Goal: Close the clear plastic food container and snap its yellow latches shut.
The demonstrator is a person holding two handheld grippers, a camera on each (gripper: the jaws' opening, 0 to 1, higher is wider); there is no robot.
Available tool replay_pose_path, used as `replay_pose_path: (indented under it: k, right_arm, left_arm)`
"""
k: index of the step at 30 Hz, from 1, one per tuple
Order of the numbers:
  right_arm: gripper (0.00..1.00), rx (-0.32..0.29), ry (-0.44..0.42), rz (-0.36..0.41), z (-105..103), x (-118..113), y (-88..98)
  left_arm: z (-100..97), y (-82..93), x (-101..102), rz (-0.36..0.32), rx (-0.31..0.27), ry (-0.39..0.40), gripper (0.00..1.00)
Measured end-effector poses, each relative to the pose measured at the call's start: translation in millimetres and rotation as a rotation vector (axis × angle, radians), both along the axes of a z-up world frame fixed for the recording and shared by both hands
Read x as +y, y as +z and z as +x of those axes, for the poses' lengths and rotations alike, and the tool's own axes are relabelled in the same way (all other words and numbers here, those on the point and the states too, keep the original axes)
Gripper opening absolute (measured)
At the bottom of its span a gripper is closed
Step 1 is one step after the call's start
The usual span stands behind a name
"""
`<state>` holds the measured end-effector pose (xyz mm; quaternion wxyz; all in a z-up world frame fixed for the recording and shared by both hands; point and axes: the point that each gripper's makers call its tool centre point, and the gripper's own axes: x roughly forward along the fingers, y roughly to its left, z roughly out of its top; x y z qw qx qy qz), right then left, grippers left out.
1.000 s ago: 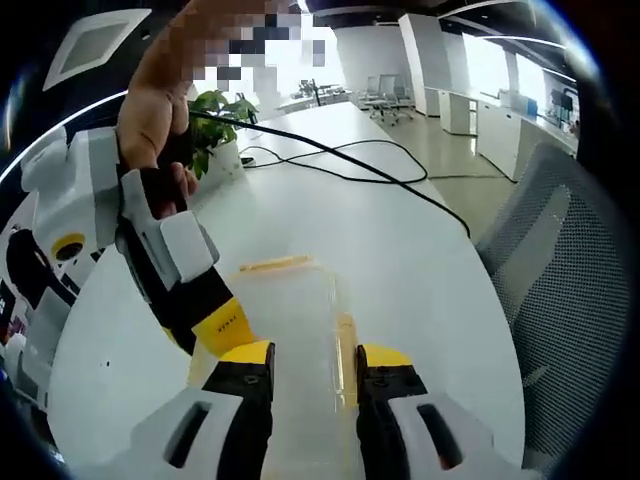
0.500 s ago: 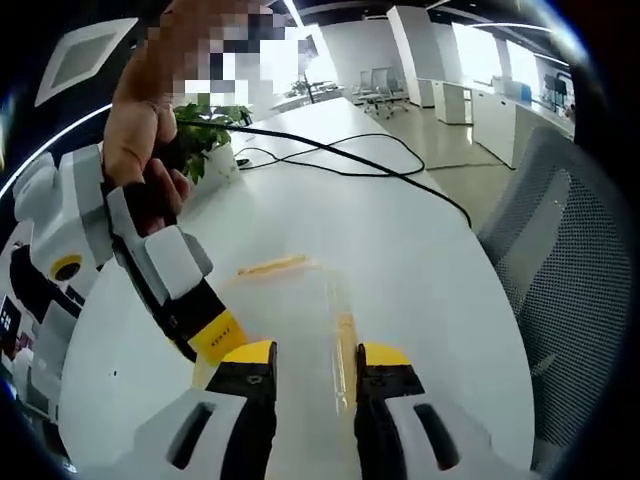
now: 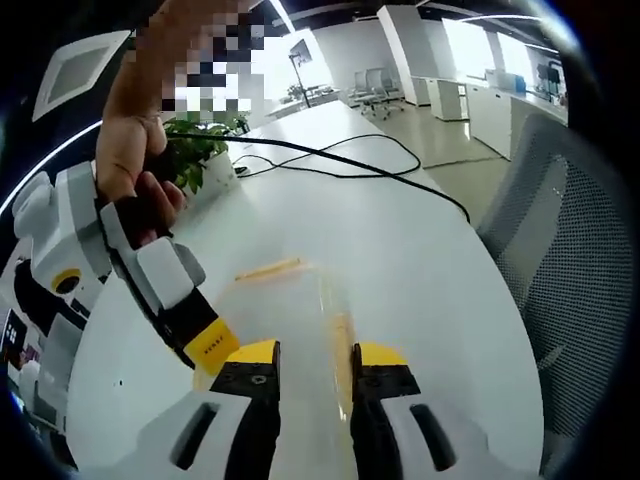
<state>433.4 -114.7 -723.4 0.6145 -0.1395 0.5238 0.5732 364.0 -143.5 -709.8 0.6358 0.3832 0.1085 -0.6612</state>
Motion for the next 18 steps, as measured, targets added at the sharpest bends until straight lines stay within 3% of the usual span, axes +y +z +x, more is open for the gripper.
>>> replay_pose_path:
  k: [11, 15, 16, 18]
  right_arm:
    - [0.36, -0.005, -0.006, 0.002, -0.1, 0.3, -0.4]
    - [0.35, 0.017, -0.003, 0.0, -3.1, 0.2, -0.8]
    - [0.35, 0.021, -0.003, 0.002, -2.9, 1.0, -1.2]
    - [0.35, 0.028, 0.016, 0.02, -7.4, 5.3, -1.6]
  left_arm:
    - [-2.7, -1.3, -0.6, -0.004, -0.079, -0.032, 0.19]
    - [-3.4, -0.2, -0.8, -0.006, -0.062, -0.053, 0.2]
    - [-7.5, 0.0, 2.3, 0.029, -0.057, -0.094, 0.2]
    - [-10.4, 2.0, 4.4, 0.046, -0.029, -0.096, 0.21]
